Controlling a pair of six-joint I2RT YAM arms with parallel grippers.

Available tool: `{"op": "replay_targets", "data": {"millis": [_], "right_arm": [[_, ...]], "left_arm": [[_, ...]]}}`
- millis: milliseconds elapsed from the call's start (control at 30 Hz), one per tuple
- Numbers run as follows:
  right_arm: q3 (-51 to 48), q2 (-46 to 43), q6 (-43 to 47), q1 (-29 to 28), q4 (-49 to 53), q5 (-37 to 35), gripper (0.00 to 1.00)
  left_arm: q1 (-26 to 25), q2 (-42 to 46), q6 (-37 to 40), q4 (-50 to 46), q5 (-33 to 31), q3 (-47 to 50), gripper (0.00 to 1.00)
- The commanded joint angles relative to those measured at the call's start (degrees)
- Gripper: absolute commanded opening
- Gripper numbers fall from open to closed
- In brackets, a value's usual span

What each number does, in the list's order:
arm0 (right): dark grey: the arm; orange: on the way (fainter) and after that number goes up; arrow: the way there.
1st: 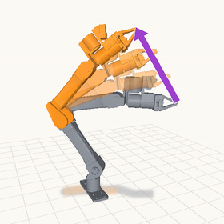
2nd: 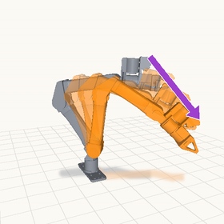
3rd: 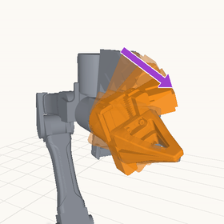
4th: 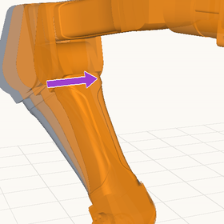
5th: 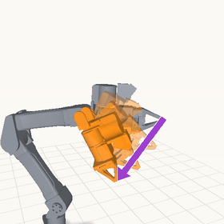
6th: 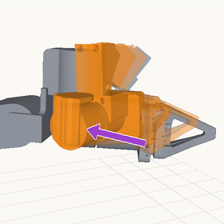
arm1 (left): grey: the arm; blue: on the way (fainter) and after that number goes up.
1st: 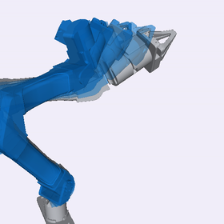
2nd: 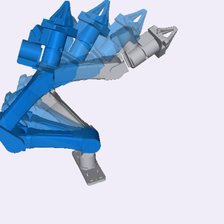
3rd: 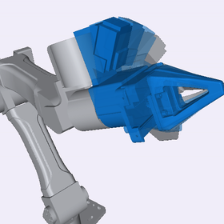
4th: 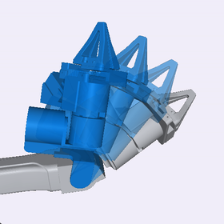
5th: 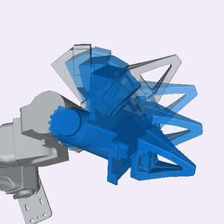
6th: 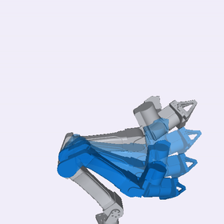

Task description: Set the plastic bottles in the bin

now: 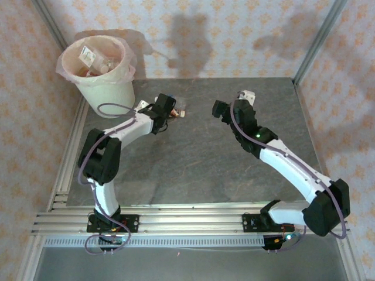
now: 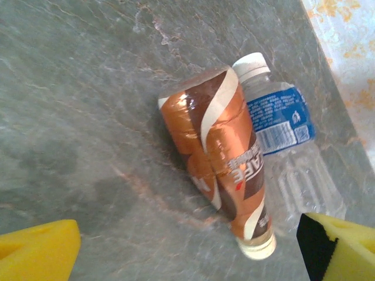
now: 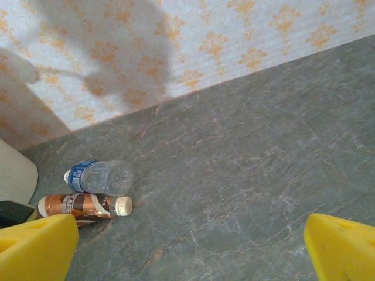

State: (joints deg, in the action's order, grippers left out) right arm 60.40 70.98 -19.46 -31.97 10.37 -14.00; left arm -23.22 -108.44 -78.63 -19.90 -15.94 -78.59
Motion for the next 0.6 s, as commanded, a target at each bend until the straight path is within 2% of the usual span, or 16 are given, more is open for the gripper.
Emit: {"op": "replay_targets", "data": {"millis": [0, 67, 200, 300, 567], "right_arm": [[-1.2, -2.8, 0.6, 0.4, 2.8, -2.8, 0.99], [-1.7, -5.5, 1.0, 0.5, 3.7, -3.2, 0.99], [-3.4, -7.9, 1.6, 0.5, 5.0, -4.9, 0.99], [-4.4, -9.1, 1.4, 0.7, 5.3, -5.9, 0.99], [-4.8, -9.2, 1.0, 0.9, 4.6, -5.8, 0.99]], "left_arm": [[1.0, -4.4, -5.7, 0.3, -5.0, -3.5, 0.96], [1.2, -7.2, -6.2, 0.0, -5.6, -5.8, 0.96], [1.7, -13.3, -5.1, -0.8, -2.0, -12.0, 0.94], [1.6, -16.1, -4.6, -3.7, -2.0, -16.2, 0.93], [1.6, -17.9, -5.9, -5.3, -3.2, -16.0, 0.87]]}}
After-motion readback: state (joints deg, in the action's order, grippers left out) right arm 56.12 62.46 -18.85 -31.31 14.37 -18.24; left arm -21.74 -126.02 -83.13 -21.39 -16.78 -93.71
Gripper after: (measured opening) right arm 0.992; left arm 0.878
